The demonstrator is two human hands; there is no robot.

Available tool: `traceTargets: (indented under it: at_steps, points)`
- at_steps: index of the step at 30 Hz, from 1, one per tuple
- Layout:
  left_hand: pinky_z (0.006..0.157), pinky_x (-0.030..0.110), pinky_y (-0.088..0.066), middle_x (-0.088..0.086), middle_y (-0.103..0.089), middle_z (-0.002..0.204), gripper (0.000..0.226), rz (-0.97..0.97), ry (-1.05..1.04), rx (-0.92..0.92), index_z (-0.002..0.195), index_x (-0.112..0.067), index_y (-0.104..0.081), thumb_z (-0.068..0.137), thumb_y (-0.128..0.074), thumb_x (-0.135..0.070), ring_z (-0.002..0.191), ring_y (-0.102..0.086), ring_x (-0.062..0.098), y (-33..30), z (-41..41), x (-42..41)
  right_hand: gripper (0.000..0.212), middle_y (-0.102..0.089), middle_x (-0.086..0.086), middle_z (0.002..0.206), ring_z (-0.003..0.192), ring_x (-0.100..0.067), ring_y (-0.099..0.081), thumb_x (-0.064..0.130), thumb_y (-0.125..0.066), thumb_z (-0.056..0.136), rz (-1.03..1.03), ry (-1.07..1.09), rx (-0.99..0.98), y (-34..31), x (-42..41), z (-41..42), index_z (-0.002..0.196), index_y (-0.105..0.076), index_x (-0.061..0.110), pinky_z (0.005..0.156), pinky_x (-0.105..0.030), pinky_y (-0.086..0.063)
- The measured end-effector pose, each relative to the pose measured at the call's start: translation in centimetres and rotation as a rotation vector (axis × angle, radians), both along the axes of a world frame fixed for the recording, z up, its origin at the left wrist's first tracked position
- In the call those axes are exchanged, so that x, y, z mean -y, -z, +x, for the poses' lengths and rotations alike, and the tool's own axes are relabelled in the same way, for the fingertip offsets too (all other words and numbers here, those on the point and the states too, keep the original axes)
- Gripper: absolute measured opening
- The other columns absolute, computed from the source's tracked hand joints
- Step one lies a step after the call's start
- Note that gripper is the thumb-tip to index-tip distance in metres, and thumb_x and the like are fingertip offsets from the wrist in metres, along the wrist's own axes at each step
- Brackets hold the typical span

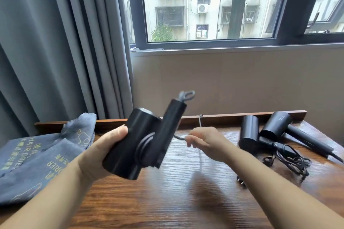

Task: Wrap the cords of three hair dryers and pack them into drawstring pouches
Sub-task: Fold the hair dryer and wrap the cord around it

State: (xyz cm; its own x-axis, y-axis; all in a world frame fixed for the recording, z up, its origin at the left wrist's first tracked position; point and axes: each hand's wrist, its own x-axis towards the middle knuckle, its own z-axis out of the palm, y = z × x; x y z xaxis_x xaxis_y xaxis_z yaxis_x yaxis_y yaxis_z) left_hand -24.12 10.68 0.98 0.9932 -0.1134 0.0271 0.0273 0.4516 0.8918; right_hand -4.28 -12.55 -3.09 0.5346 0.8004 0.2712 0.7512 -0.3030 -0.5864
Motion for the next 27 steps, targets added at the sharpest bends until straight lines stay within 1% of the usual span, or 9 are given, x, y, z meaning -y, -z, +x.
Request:
traceTargets:
  at_steps: [2,3,5,8,12,14,17,23,27]
  points:
    - [0.075,0.035,-0.06,0.016,-0.075,0.1,0.06,0.052,-0.232,0.026,0.101,-0.007,-0.078,0.056,-0.093,-0.044,0.088,-0.074,0.025,-0.1,0.5,0.8,0.05,-0.054,0.02,0.069,0.075,0.004,-0.052,0.064,-0.024,0.091,-0.043,0.051,0.12,1.6,0.2,0.0,0.081,-0.061,0.032,0.069,-0.025,-0.038]
    - [0.075,0.035,-0.06,0.015,-0.075,0.101,0.062,0.037,-0.288,0.031,0.101,-0.008,-0.078,0.054,-0.092,-0.046,0.088,-0.074,0.024,-0.3,0.8,1.2,0.052,-0.053,0.02,0.07,0.075,0.001,-0.05,0.062,-0.021,0.093,-0.051,0.059,0.142,2.3,0.2,-0.2,0.084,-0.061,0.03,0.071,-0.028,-0.039]
    - [0.077,0.036,-0.06,0.016,-0.073,0.109,0.064,0.007,-0.377,0.05,0.111,-0.006,-0.074,0.063,-0.087,-0.046,0.095,-0.073,0.025,-0.8,1.7,2.4,0.051,-0.054,0.016,0.075,0.077,-0.006,-0.051,0.056,-0.021,0.097,-0.101,0.054,0.187,3.2,0.1,-0.9,0.089,-0.061,0.027,0.074,-0.032,-0.04]
    - [0.078,0.04,-0.059,0.016,-0.071,0.116,0.052,0.133,-0.591,0.051,0.127,-0.011,-0.06,0.085,-0.068,-0.042,0.101,-0.07,0.029,-0.9,2.9,3.4,0.057,-0.063,0.007,0.085,0.083,-0.019,-0.057,0.058,-0.012,0.096,-0.17,0.024,0.285,3.4,-0.1,-3.4,0.092,-0.056,0.023,0.076,-0.036,-0.043]
    - [0.086,0.044,-0.058,0.009,-0.071,0.115,0.057,0.293,-0.804,0.069,0.127,-0.019,-0.055,0.08,-0.073,-0.046,0.106,-0.069,0.026,0.2,4.1,3.8,0.043,-0.065,-0.001,0.089,0.081,-0.026,-0.056,0.05,-0.021,0.103,-0.147,-0.014,0.356,2.4,-0.6,-7.3,0.096,-0.052,0.021,0.071,-0.039,-0.037]
    - [0.084,0.032,-0.055,0.0,-0.07,0.114,0.064,0.442,-0.876,0.075,0.129,-0.025,-0.052,0.076,-0.076,-0.052,0.106,-0.068,0.017,0.9,4.4,4.1,0.037,-0.065,-0.002,0.091,0.082,-0.028,-0.056,0.046,-0.025,0.104,-0.144,-0.014,0.373,1.3,-0.8,-8.9,0.098,-0.05,0.02,0.069,-0.038,-0.034]
    - [0.078,0.013,-0.044,-0.01,-0.064,0.115,0.059,0.797,-0.978,0.07,0.129,-0.032,-0.046,0.081,-0.077,-0.043,0.105,-0.062,0.006,1.5,4.3,4.4,0.029,-0.065,-0.004,0.09,0.081,-0.032,-0.057,0.039,-0.03,0.103,-0.183,-0.017,0.423,-0.1,-0.7,-9.9,0.096,-0.05,0.019,0.065,-0.038,-0.034]
    - [0.082,0.009,-0.039,-0.022,-0.05,0.115,0.067,1.197,-0.752,0.069,0.133,-0.043,-0.037,0.079,-0.077,-0.045,0.103,-0.05,-0.011,2.0,2.9,4.9,0.018,-0.064,-0.004,0.084,0.075,-0.031,-0.057,0.025,-0.041,0.097,-0.374,-0.104,0.602,-3.3,-0.1,-10.2,0.089,-0.055,0.018,0.063,-0.04,-0.046]
    - [0.085,0.026,-0.054,-0.019,-0.065,0.106,0.058,1.285,-0.368,-0.062,0.124,-0.048,-0.049,0.073,-0.077,-0.051,0.094,-0.064,-0.001,1.1,1.5,4.5,0.024,-0.068,0.005,0.09,0.085,-0.021,-0.063,0.049,-0.058,0.09,-0.268,-0.139,0.66,-5.8,0.9,-7.7,0.09,-0.064,0.026,0.07,-0.036,-0.05]
